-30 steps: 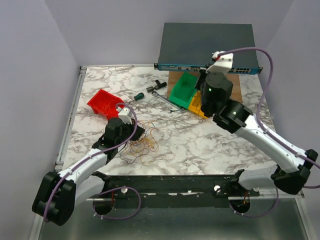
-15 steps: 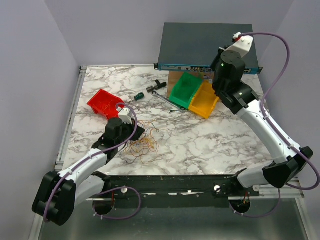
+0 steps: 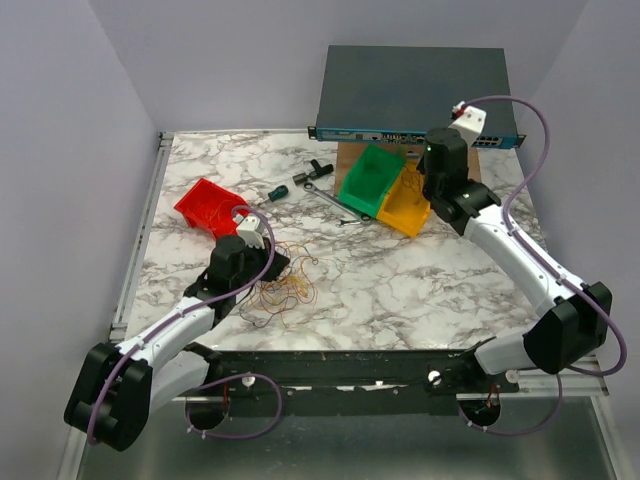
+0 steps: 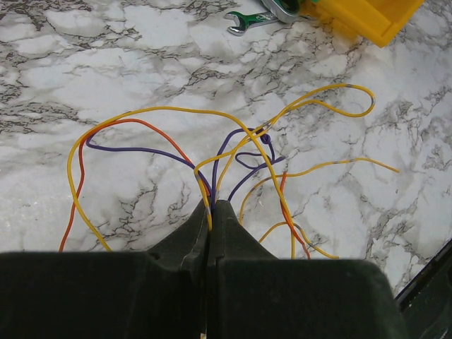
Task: Untangle the cables
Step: Place the cable in the bin.
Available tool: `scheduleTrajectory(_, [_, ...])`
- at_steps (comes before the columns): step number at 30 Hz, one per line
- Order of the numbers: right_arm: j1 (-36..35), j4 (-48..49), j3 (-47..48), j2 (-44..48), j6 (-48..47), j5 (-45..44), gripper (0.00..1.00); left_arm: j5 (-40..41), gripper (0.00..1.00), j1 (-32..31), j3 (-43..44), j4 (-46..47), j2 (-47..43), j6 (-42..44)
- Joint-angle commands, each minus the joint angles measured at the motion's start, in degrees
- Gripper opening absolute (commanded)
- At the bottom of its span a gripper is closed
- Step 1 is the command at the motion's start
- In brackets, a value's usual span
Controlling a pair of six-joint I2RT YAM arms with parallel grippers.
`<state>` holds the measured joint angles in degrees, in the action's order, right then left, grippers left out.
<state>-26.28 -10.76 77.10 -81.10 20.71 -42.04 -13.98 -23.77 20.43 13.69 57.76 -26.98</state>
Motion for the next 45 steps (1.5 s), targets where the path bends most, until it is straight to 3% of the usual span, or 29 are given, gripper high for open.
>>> scheduleTrajectory(1, [0.3, -1.4, -6.0, 0.7, 4.9, 3.2, 0.01, -1.3, 0.00, -0.4, 0.0, 1.3, 0.3, 0.8])
scheduleTrajectory(8, [0.8, 0.2, -11.3, -2.4, 8.0, 3.0, 0.01, -1.5, 0.00, -0.4, 0.0, 1.2, 0.2, 0.8])
scheduleTrajectory(17, [2.8, 3.1, -7.9, -10.0, 9.4, -2.0, 0.01, -1.3, 0.00, -0.4, -0.2, 1.1, -0.3, 0.8])
scheduleTrajectory(26, [2.8, 35.9, -23.1, -9.7, 4.8, -1.0, 0.01, -1.3, 0.00, -0.4, -0.1, 1.2, -0.1, 0.8])
scheduleTrajectory(34, [2.7, 59.5, -35.0, -10.5, -0.8, -2.5, 0.01, -1.5, 0.00, -0.4, 0.0, 1.4, 0.1, 0.7])
scheduleTrajectory(40, [2.8, 71.5, -42.2, -13.3, 2.7, -4.3, 0.01, -1.7, 0.00, -0.4, -0.1, 1.6, 0.4, 0.6])
scheduleTrajectory(45, [2.7, 76.1, -42.8, -18.0, 5.4, -3.0, 0.01, -1.6, 0.00, -0.4, -0.2, 1.4, 0.0, 0.7])
